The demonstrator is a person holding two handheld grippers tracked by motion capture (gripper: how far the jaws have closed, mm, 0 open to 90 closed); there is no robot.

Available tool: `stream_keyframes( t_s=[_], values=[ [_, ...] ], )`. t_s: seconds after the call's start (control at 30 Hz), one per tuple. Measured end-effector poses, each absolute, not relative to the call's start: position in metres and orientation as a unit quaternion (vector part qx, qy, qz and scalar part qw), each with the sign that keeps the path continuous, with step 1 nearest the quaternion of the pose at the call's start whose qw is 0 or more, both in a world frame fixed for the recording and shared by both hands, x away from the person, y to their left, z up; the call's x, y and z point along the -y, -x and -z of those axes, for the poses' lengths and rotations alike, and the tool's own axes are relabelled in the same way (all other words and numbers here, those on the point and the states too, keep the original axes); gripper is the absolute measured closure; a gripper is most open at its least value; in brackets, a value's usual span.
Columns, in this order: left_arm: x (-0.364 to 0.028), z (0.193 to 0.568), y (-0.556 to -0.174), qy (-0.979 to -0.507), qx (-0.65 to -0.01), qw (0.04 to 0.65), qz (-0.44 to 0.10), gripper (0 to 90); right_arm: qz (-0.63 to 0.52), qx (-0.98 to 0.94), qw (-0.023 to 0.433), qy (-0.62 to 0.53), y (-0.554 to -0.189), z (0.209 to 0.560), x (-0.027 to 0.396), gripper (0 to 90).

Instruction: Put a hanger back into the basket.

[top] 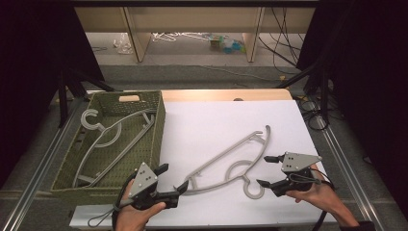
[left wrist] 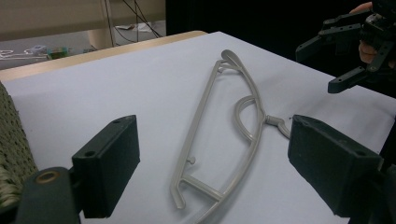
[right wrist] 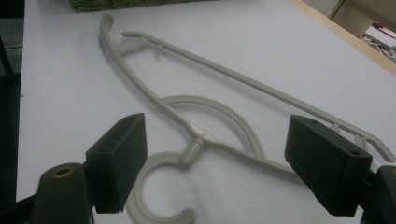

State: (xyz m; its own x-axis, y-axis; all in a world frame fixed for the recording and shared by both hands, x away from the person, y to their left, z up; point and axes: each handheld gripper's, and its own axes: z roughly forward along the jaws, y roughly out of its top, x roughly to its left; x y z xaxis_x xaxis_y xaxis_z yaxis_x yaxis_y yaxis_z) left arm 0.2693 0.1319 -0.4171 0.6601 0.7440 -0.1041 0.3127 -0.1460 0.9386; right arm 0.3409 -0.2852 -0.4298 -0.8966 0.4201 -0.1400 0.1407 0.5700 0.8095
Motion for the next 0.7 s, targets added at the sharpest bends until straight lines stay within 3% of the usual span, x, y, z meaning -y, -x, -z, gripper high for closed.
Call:
stream_keyframes(
  t_s=[0.1, 0.47, 0.7],
  values=[
    [-0.130, 0.422, -0.266, -0.727, -0.366, 0.546, -0.199, 16.7, -0.440, -0.868, 0.168, -0.159, -0.342, 0.432, 0.286, 25.0],
    [-0.121, 0.437, -0.262, -0.740, -0.344, 0.543, -0.199, 16.7, -0.417, -0.876, 0.178, -0.162, -0.361, 0.440, 0.289, 23.5],
    [-0.120, 0.441, -0.261, -0.750, -0.336, 0.536, -0.195, 16.8, -0.363, -0.907, 0.153, -0.148, -0.379, 0.453, 0.282, 26.9]
  ],
)
